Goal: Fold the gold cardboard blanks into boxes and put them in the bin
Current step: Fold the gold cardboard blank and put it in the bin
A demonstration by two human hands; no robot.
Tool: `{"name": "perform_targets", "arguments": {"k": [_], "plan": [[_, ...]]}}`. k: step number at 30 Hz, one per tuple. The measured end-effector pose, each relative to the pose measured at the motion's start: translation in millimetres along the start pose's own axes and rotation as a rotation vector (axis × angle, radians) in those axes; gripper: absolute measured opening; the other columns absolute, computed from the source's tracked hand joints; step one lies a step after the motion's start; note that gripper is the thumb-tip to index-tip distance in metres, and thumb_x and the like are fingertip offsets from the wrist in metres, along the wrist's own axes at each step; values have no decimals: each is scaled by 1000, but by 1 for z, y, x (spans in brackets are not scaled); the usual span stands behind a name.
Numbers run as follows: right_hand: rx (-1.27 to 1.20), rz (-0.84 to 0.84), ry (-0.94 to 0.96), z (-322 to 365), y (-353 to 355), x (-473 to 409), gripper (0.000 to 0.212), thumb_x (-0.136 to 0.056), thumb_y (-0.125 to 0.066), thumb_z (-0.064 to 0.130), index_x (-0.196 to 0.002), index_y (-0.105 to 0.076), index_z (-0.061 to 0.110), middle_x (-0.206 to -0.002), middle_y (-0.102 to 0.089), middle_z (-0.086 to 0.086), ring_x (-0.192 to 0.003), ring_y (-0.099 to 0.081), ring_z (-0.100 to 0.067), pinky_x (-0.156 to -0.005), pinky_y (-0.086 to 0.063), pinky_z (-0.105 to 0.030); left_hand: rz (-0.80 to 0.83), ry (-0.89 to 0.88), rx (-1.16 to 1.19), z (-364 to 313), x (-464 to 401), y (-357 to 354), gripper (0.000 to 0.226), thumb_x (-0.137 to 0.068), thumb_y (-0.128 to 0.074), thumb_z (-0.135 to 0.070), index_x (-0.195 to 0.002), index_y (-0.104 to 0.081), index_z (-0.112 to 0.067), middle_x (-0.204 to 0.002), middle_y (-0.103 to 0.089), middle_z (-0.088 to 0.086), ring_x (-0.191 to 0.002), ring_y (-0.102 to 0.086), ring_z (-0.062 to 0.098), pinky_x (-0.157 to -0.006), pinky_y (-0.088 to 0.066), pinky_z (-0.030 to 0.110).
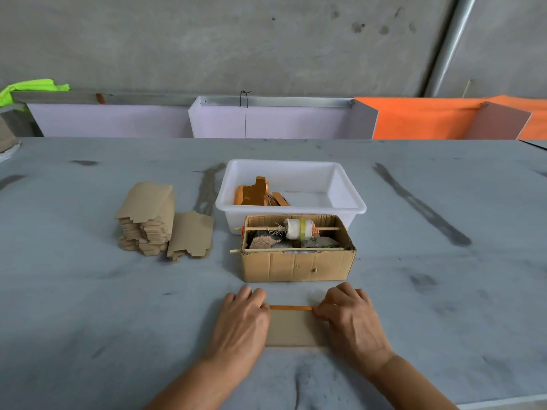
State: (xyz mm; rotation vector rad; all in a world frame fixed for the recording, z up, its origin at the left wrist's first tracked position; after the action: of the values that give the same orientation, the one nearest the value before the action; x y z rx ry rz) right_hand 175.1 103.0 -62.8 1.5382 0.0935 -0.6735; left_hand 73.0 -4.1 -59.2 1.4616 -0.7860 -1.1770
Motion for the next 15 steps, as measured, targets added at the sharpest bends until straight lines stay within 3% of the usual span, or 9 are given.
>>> {"name": "perform_targets", "arguments": {"k": [2,3,6,9,12,15], "plan": [[-36,-10,-41,2,-1,-1,37,-34,-86,-3,-54,-69,23,-58,-56,6,-57,-58,-20,-48,-40,-27,32,64,61,10,0,-14,32,-85,-44,-5,-103,-67,-18,-106,-52,-3,-106,-45,19,-83,-36,29],[-59,-12,-64,2,-1,-1,38,-35,-86,-4,-55,-70,23,-58,-56,6,-57,-58,-21,-47,-41,-28,55,98,85,14,-2,-17,34,-87,-41,-7,-108,-65,-20,-110,-50,-5,-109,-42,17,-87,-34,28],[-199,-3,-156,-3,-3,4,36,-48,-82,-10,-65,-75,21,-66,-62,4,-64,-60,-25,-50,-47,-34,44,161,190,23,-9,-19,24,-88,-46,-18,-102,-65,-23,-107,-55,-7,-106,-47,15,-85,-36,24],[-345,42,-227,-10,-7,10,29,-73,-71,-7,-85,-78,18,-82,-69,1,-80,-59,-27,-69,-51,-39,60,163,241,25,-17,-21,18,-93,-50,-19,-105,-63,-21,-103,-55,-2,-104,-52,18,-81,-41,29],[-440,99,-285,-17,-6,15,28,-81,-66,1,-104,-74,16,-97,-67,6,-94,-56,-21,-84,-45,-25,63,151,270,27,-19,-25,21,-95,-49,-17,-107,-66,-22,-102,-55,-2,-102,-53,16,-75,-39,27],[-555,101,-374,-26,-1,23,28,-83,-66,3,-107,-72,16,-104,-62,13,-98,-57,-9,-83,-37,-6,20,150,361,33,-15,-23,18,-93,-52,-12,-97,-67,-19,-99,-58,-3,-99,-52,13,-76,-39,25]]}}
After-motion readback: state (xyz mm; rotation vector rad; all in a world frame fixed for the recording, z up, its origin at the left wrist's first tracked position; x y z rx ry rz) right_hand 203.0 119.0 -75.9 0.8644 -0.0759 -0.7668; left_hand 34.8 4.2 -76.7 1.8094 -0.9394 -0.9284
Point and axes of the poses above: each hand's wrist, its own x-axis away from the middle knuckle, its own y-axis out of the back of the hand, z = x × y, the point moved 7 cm from there along -x, towards the middle knuckle
